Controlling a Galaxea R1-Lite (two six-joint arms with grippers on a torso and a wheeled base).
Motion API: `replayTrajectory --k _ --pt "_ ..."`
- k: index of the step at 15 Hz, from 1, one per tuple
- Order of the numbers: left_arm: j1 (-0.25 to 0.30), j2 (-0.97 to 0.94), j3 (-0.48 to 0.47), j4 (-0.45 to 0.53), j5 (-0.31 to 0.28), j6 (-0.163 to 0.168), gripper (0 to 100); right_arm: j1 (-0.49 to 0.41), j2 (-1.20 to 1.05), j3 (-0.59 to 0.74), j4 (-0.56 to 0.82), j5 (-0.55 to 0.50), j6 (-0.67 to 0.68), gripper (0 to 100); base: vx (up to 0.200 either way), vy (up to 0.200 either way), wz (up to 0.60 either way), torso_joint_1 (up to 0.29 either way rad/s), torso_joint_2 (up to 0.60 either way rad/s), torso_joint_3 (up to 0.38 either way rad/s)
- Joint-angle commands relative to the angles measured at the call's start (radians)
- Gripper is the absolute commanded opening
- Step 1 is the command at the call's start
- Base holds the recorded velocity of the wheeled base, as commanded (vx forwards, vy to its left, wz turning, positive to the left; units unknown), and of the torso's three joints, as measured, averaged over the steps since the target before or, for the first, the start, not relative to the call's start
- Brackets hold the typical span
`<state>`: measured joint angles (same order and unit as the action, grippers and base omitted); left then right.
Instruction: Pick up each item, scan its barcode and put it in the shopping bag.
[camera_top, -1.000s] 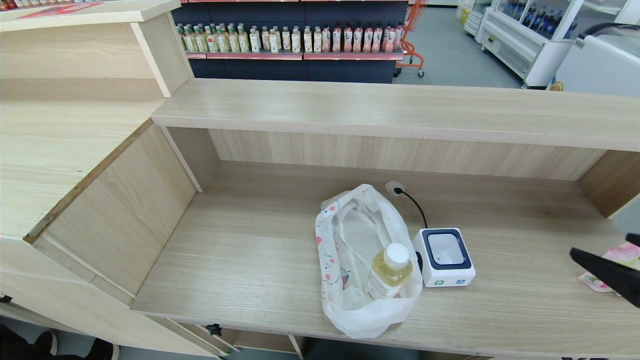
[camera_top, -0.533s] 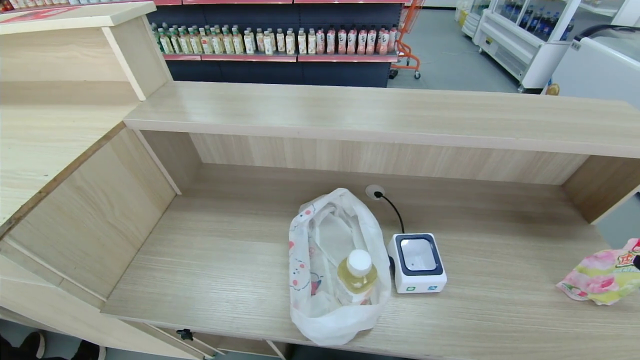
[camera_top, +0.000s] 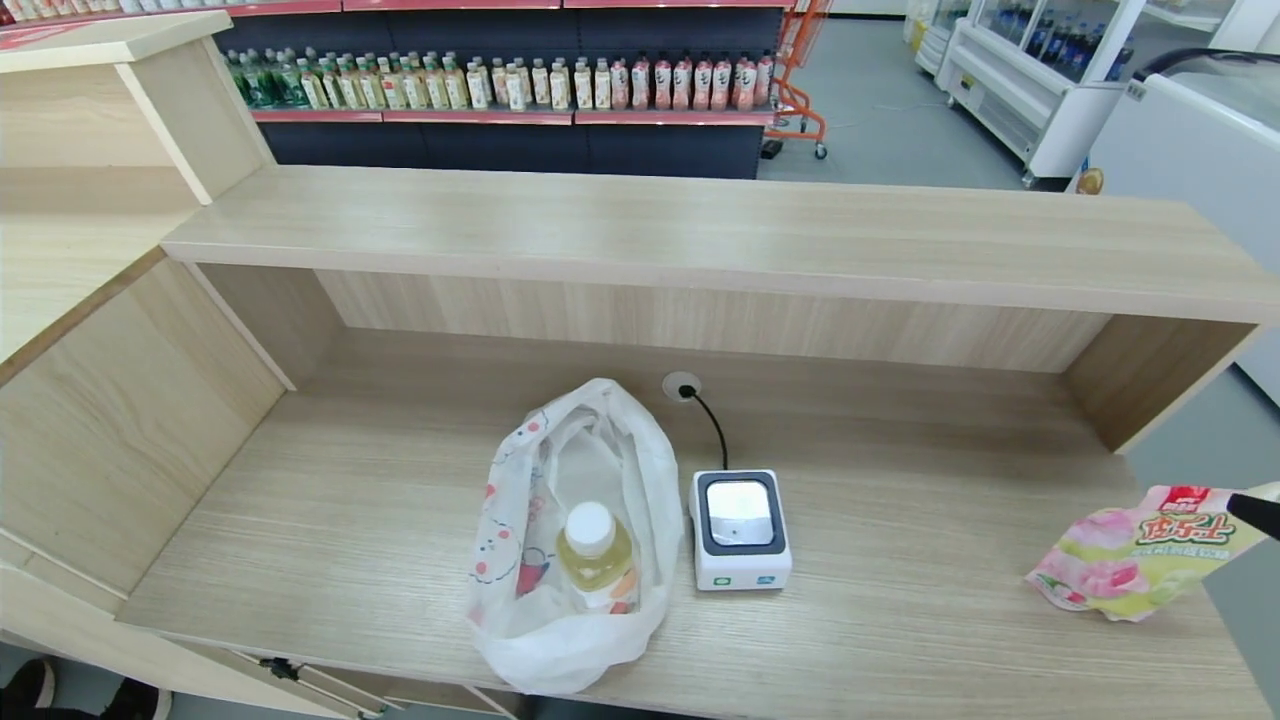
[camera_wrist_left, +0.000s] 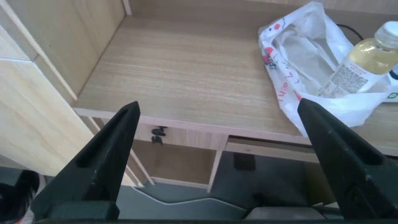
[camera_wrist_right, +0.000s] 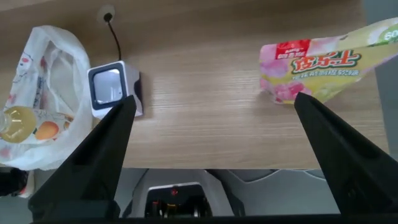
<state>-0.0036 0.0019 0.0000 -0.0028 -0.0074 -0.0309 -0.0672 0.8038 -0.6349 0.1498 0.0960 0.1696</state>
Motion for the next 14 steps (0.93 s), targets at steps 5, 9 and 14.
replayTrajectory --k 5,9,14 --pt "0.001 0.000 0.000 0.000 0.000 0.003 100 -0.002 -0.081 0.057 0.154 0.005 0.027 100 -0.080 -0.200 0.00 0.003 0.00 0.004" --pt "0.001 0.000 0.000 0.000 0.000 0.008 100 0.006 -0.098 0.073 0.155 0.024 0.027 100 0.000 0.000 0.00 0.000 0.00 0.000" --pt "0.001 0.000 0.000 0.000 0.000 0.009 100 0.004 -0.063 0.060 0.149 0.027 0.051 100 -0.120 0.000 0.00 0.008 0.00 0.000"
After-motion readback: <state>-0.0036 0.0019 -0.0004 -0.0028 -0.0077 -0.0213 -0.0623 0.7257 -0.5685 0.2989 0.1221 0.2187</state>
